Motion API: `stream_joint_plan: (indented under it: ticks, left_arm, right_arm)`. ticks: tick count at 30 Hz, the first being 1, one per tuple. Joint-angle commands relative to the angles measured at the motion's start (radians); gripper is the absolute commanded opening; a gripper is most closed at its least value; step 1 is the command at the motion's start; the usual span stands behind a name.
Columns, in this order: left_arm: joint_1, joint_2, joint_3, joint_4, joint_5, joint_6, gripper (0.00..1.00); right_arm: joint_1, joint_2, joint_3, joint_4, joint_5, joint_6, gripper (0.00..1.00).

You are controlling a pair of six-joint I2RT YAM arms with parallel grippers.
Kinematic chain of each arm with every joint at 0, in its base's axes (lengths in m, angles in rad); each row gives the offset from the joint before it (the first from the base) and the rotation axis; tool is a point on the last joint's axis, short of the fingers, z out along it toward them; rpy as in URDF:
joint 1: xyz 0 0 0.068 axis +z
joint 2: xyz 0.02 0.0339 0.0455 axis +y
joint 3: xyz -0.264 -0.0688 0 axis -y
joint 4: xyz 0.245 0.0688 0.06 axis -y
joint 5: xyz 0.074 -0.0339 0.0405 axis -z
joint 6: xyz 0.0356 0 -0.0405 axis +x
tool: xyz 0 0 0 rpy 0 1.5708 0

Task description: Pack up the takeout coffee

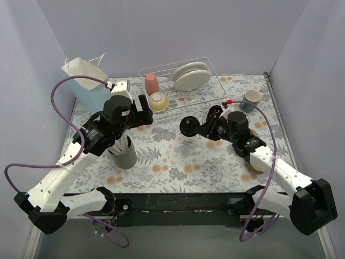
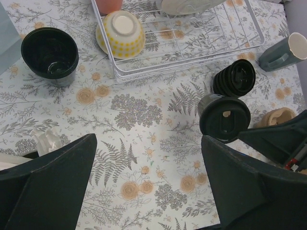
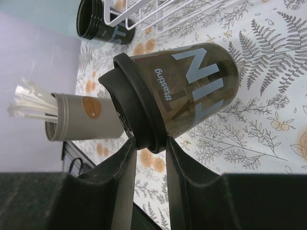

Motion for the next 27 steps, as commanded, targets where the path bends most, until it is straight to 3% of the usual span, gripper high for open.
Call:
stream_joint_plan:
  ticks: [1,13,27]
  left_arm:
    - [0.003,-0.027,0.015,-0.020,0.004,0.002,0.90]
    - [0.005,-0.031,0.029,-0.035,-0.010,0.011,0.91]
    - [0.003,-0.031,0.031,-0.038,-0.036,0.031,0.92]
  right_arm:
    - [-0.068,0.076,-0.039,0.229,-0.128,0.202,0.25]
    - [-0.120,0.263,-0.050,0.413,-0.079,0.366,0.26]
    - [-0.143,0.362,-0.043,0.435,0.001,0.481,0.28]
